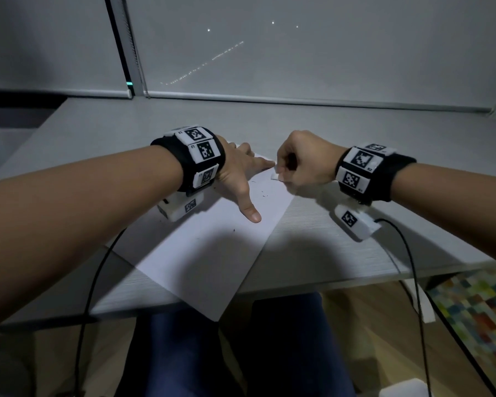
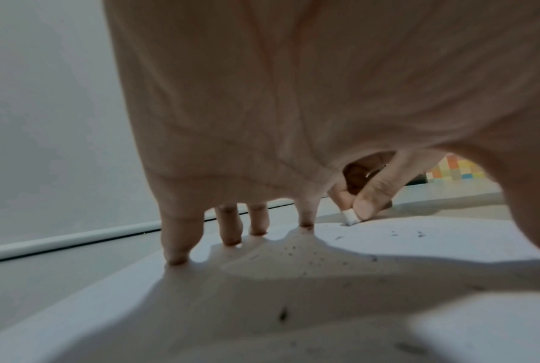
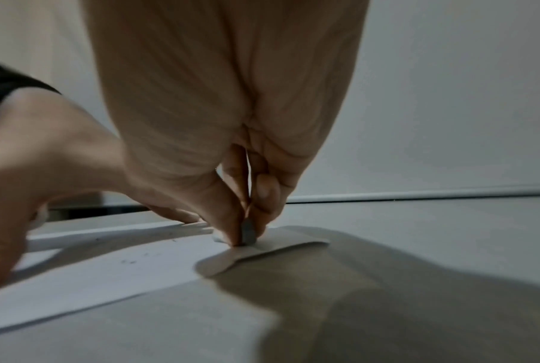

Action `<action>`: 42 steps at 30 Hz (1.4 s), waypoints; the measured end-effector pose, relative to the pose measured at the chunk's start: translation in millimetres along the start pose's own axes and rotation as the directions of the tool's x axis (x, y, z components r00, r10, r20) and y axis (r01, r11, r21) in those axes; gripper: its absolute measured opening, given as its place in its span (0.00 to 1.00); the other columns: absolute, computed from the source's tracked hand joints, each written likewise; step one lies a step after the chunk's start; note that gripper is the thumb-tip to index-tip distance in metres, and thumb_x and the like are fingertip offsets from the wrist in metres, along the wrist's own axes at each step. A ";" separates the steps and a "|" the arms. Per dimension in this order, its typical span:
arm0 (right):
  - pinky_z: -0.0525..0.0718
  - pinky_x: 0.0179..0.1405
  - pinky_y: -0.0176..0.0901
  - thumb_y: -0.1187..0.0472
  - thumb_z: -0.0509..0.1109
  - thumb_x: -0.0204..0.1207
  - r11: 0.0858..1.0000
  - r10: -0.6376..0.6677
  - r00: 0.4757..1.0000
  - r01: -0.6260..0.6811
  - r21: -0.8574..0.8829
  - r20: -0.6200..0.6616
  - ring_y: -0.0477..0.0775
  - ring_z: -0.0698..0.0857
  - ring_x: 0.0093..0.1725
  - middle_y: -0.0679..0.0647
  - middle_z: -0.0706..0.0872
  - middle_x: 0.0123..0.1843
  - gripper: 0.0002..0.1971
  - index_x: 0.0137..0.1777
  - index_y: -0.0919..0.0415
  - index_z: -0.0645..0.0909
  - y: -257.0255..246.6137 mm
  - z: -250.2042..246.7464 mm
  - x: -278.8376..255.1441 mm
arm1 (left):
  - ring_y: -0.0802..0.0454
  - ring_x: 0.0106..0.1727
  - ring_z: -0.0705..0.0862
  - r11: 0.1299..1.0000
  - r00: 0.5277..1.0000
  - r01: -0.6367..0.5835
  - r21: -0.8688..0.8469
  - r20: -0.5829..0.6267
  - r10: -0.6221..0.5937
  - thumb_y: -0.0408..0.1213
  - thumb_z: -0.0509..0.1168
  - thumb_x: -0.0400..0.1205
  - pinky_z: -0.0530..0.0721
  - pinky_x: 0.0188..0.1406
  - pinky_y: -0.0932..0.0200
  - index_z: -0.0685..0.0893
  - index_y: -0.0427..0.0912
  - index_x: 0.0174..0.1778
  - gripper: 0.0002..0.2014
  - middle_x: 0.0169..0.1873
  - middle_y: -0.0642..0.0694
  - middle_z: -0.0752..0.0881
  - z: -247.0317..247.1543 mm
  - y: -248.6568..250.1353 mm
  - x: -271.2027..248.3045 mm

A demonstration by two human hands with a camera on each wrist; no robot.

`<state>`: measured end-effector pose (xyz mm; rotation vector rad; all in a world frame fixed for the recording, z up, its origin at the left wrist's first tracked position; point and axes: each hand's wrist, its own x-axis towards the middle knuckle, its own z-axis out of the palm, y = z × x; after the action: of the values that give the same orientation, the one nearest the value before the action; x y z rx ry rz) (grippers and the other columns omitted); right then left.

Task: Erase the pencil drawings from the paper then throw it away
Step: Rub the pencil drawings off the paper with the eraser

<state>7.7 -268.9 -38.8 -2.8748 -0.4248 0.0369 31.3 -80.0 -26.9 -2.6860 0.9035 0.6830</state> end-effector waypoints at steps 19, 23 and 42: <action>0.92 0.47 0.50 0.62 0.82 0.68 0.985 0.121 0.993 -0.118 -0.127 0.011 0.52 0.89 0.38 0.50 0.92 0.35 0.03 0.36 0.58 0.92 -5.9 -2.7 -1.7 | 0.49 0.95 0.44 0.982 0.989 -0.083 -0.171 -0.135 0.060 0.70 0.83 0.66 0.52 0.92 0.38 0.38 0.65 0.94 0.72 0.95 0.54 0.37 6.8 -20.9 -23.7; 0.94 0.49 0.56 0.63 0.83 0.66 0.954 0.238 0.971 -0.230 -0.192 0.023 0.52 0.89 0.38 0.45 0.89 0.30 0.05 0.30 0.59 0.92 6.5 -10.2 -11.0 | 0.48 0.87 0.70 0.978 0.977 -0.081 -0.192 -0.211 0.040 0.73 0.81 0.66 0.69 0.85 0.45 0.66 0.60 0.91 0.58 0.89 0.53 0.65 4.9 -47.8 -49.8; 0.93 0.47 0.51 0.58 0.83 0.68 0.998 0.048 0.999 -0.046 0.039 -0.026 0.48 0.92 0.39 0.50 0.94 0.34 0.07 0.31 0.55 0.91 -19.7 5.0 -1.9 | 0.43 0.91 0.59 0.987 0.989 0.149 -0.058 -0.003 -0.149 0.79 0.81 0.49 0.69 0.86 0.32 0.47 0.58 0.95 0.80 0.90 0.56 0.54 32.3 -83.3 -51.6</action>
<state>-0.1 -250.0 -39.0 -2.8438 -0.3475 0.0136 35.0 23.1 -24.1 -2.7732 0.6857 0.6766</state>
